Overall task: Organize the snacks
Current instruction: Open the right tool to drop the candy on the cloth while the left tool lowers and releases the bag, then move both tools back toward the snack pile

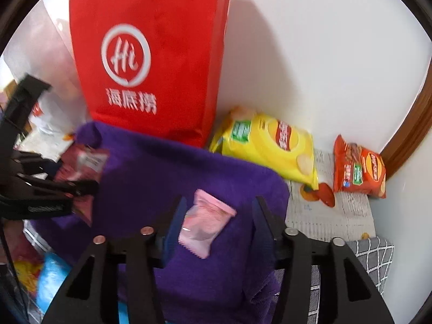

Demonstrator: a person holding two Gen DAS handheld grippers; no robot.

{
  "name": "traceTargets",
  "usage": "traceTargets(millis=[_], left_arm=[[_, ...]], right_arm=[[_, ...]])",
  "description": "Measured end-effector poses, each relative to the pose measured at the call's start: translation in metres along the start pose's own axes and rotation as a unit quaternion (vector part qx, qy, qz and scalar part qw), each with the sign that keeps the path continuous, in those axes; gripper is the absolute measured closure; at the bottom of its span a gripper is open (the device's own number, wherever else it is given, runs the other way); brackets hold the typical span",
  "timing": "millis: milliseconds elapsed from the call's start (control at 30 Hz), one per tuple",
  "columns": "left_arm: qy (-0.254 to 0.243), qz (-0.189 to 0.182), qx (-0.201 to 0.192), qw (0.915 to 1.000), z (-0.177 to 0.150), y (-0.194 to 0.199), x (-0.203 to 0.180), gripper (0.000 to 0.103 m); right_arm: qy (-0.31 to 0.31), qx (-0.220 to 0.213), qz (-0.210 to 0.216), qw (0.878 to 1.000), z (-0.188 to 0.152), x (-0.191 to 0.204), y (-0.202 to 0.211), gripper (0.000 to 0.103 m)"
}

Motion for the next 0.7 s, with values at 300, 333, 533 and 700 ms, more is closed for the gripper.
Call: traceTargets(millis=[300, 333, 533, 700], left_arm=[[0.004, -0.015, -0.022, 0.9996, 0.005, 0.015, -0.003, 0.026], [0.003, -0.011, -0.025, 0.9996, 0.006, 0.017, -0.002, 0.026], [0.009, 0.006, -0.039, 0.9992, 0.01, 0.03, 0.004, 0.026], [-0.002, 0.0, -0.048, 0.9988, 0.013, 0.045, 0.0, 0.026]], right_arm=[[-0.031, -0.029, 0.005, 0.999, 0.011, -0.004, 0.016, 0.029], [-0.036, -0.028, 0.006, 0.999, 0.011, -0.005, 0.015, 0.027], [-0.059, -0.035, 0.002, 0.998, 0.014, -0.009, 0.022, 0.02], [-0.078, -0.052, -0.036, 0.995, 0.022, -0.019, 0.037, 0.018]])
Point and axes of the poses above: each gripper's, at about its wrist camera, not at the fingertips, and y roughly against the way its jaws point, x to its left, z to its top, the point moved 7 cm from there along -y, roughly the way its jaws point, and after that the axes turned 2 degrees about -x, right-handed, at the moved point
